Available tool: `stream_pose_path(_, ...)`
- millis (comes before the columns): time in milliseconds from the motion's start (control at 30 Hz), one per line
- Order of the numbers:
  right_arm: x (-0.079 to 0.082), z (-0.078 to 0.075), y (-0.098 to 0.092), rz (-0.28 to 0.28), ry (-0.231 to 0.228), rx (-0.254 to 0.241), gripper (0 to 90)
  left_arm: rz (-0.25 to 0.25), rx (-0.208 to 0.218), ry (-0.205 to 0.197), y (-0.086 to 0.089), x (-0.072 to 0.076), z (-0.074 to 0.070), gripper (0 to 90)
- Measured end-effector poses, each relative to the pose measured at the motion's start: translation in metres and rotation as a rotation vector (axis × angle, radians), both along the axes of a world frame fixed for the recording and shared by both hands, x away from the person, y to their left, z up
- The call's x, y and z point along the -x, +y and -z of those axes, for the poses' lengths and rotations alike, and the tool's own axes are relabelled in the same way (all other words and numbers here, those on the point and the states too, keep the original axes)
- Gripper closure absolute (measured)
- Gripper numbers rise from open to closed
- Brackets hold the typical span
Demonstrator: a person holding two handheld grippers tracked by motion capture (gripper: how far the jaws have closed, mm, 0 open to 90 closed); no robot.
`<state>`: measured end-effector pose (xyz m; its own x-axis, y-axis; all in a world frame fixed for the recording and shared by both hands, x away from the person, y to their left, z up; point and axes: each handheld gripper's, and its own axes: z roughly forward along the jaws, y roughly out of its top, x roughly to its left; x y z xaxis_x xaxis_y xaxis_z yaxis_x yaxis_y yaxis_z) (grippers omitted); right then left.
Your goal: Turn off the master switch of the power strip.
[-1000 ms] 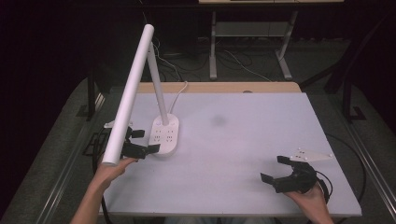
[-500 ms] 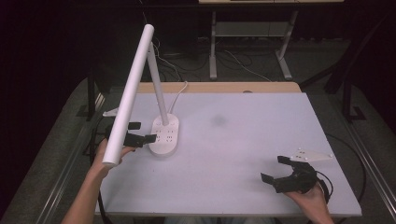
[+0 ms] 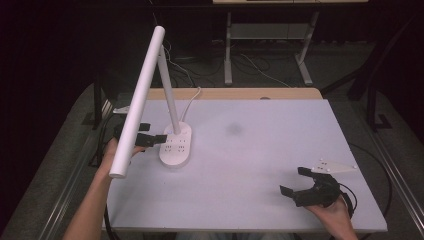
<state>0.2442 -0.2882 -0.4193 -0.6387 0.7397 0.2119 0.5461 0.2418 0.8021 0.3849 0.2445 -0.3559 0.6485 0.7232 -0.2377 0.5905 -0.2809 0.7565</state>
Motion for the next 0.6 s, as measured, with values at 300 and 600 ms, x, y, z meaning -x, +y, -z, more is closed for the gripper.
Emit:
stream_pose_path(300,0.0,0.0,0.001,-0.007,0.0,0.001,0.1,-0.032,-0.001,0.035,0.0,-0.014,0.011,3.4)
stream_pose_path(600,0.0,-0.001,0.0,-0.007,-0.005,0.002,0.1,-0.066,-0.006,0.045,-0.001,-0.026,0.02,6.5)
